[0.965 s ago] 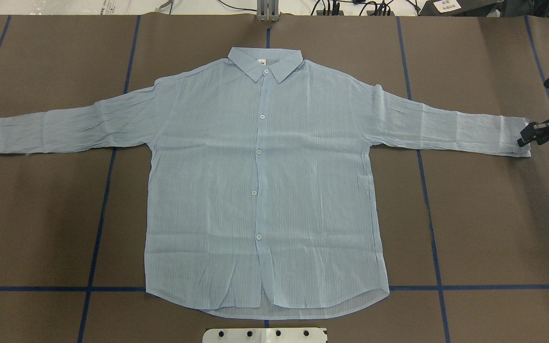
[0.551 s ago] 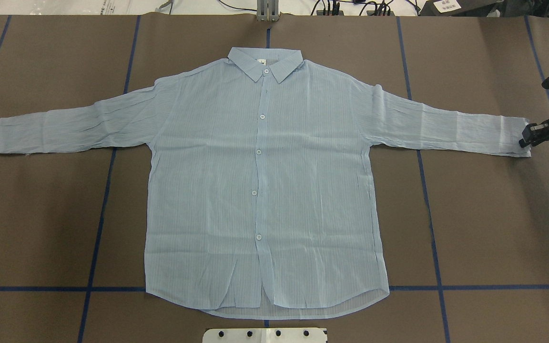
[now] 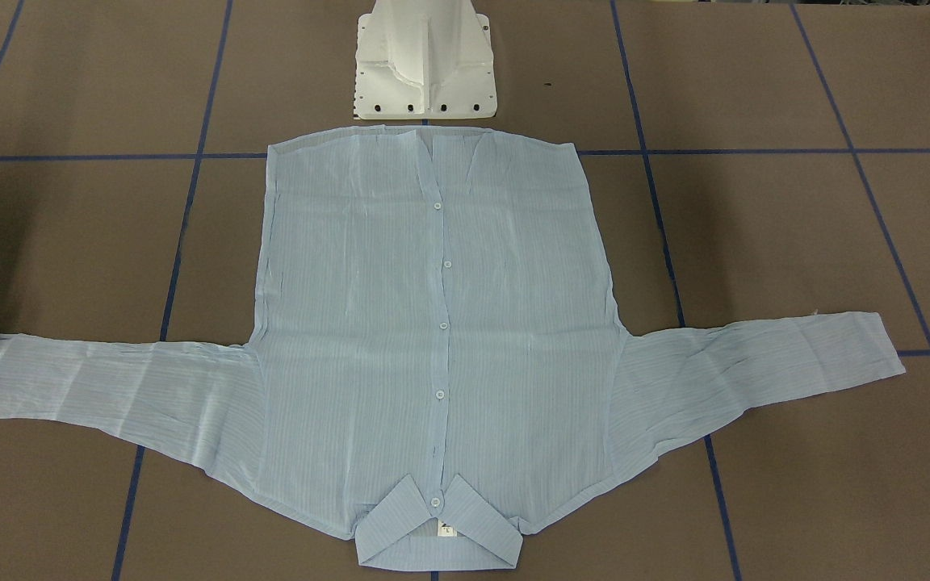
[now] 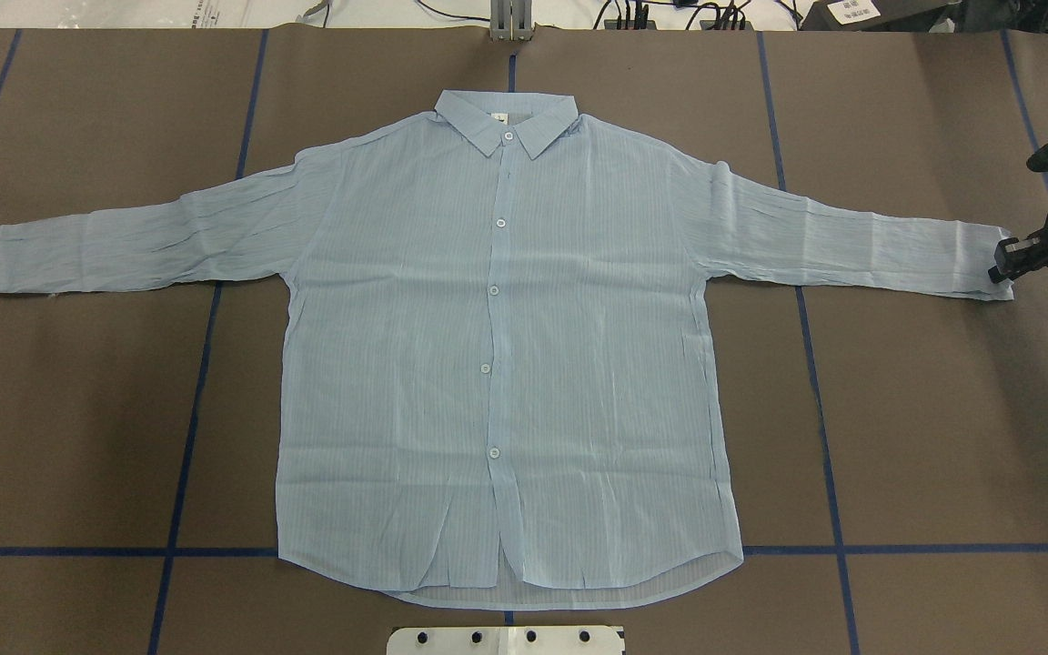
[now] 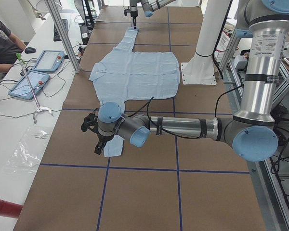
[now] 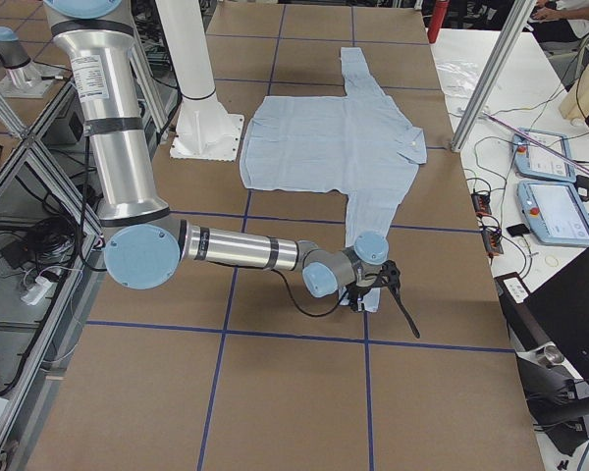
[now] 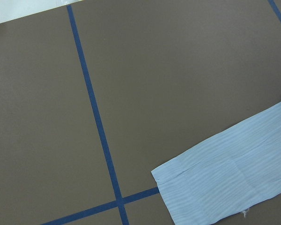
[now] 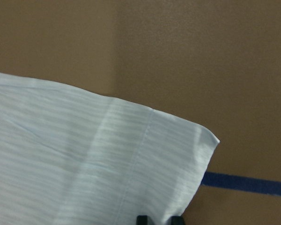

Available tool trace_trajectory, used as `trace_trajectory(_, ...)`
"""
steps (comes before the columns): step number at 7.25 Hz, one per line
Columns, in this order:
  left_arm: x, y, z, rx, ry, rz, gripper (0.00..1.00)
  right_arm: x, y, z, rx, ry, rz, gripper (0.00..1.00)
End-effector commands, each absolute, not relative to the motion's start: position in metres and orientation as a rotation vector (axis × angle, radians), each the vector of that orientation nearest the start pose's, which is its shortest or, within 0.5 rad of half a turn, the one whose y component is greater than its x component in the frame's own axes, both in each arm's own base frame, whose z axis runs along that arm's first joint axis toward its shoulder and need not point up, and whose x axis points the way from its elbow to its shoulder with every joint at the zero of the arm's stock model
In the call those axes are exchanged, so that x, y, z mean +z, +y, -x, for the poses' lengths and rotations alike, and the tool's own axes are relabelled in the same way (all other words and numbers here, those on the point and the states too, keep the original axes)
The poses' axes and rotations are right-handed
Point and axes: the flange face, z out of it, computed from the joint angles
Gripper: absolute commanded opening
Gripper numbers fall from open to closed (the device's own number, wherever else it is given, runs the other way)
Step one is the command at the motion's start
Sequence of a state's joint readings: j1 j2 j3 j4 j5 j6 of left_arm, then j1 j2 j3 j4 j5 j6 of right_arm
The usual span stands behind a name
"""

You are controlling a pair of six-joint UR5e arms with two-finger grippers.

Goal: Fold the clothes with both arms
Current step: 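Lift the sleeve cuff with the right gripper and carry it across the shirt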

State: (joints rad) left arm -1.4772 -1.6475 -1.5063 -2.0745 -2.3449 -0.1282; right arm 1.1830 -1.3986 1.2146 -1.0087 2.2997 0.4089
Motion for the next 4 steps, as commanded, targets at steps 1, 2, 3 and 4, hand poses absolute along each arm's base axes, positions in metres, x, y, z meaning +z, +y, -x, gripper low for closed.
trace_trajectory(1,0.594,-0.550,0.012,0.167,0.806,-0.402,0.99,0.670,-0.565,0.156,-0.121,-0.814,-0.080,0.00)
trace_trajectory(2,0.594,-0.550,0.012,0.167,0.806,-0.402,0.99,0.656,-0.567,0.152,-0.125,-0.824,-0.109,0.00)
trace_trajectory(3,0.594,-0.551,0.012,0.167,0.806,-0.402,0.99,0.617,-0.575,0.136,-0.124,-0.859,-0.177,0.00)
trace_trajectory(4,0.595,-0.551,0.012,0.166,0.806,-0.400,0.99,0.569,-0.577,0.128,-0.112,-0.928,-0.219,0.00)
